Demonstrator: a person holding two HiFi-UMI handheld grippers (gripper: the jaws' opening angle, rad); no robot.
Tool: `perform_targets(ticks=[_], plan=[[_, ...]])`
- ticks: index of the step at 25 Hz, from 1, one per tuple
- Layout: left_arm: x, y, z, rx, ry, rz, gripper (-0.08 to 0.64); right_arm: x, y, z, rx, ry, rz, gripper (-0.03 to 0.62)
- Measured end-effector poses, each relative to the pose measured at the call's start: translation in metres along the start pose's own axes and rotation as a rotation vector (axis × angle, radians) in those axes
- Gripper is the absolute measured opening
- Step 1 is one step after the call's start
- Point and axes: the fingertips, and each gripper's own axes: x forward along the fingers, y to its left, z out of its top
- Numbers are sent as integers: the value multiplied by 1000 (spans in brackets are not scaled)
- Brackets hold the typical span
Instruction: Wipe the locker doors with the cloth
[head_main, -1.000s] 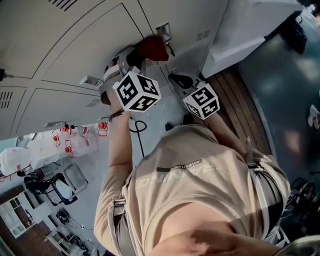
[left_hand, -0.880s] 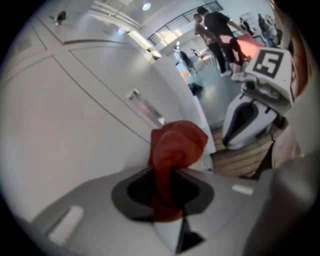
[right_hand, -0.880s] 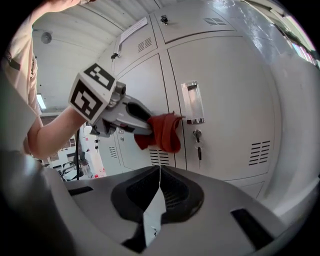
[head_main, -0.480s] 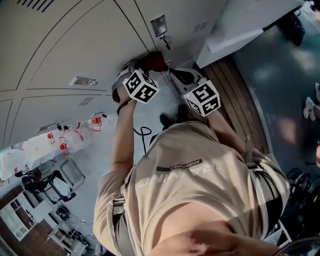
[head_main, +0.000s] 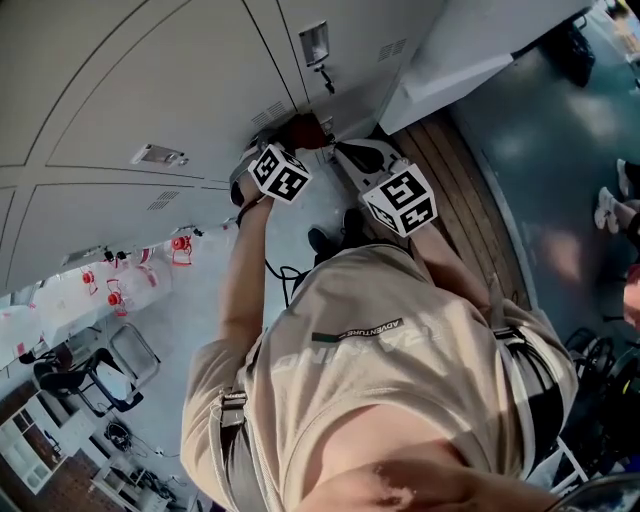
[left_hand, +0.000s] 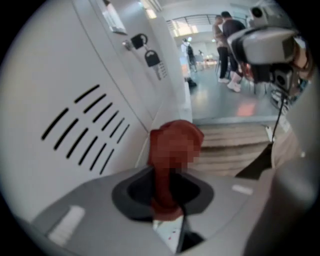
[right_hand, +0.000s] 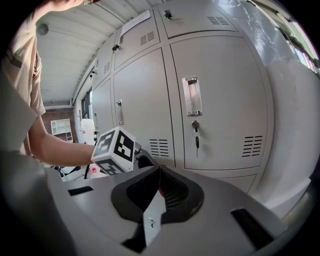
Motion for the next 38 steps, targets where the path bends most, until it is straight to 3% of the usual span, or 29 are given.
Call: perform_targets(ticks=[3, 7, 9, 11, 18, 22, 25, 30, 33, 35, 38], plan=[[-24, -15, 6, -202, -153, -89, 81, 0, 9, 0, -13, 5, 9, 15], [-71, -15, 6, -619, -435, -202, 81, 7, 27, 8, -55, 3, 42, 15], [-96, -10, -3, -790, -549, -225, 81, 12, 38, 12, -79, 2, 68, 15], [-114, -5, -18, -881, -601, -193, 81, 17, 51, 14, -103, 7, 98, 15], [-185, 27, -59, -937, -690, 105, 83, 36, 99, 28, -184, -16, 201, 15], [-235, 45, -59, -926, -771, 234, 81, 37, 116, 61, -238, -106, 217, 15], [-271, 60, -53, -877, -817, 322, 81, 31, 123, 97, -285, -193, 218, 15], [-314, 79, -39, -797, -882, 421, 81, 11, 128, 146, -330, -301, 218, 14], [-323, 81, -31, -705, -856, 473, 81, 0, 125, 161, -320, -345, 191, 14], [-325, 81, -25, -663, -850, 483, 81, -5, 121, 168, -310, -367, 168, 14], [-323, 83, -20, -662, -859, 469, 81, -10, 113, 168, -288, -374, 140, 14]])
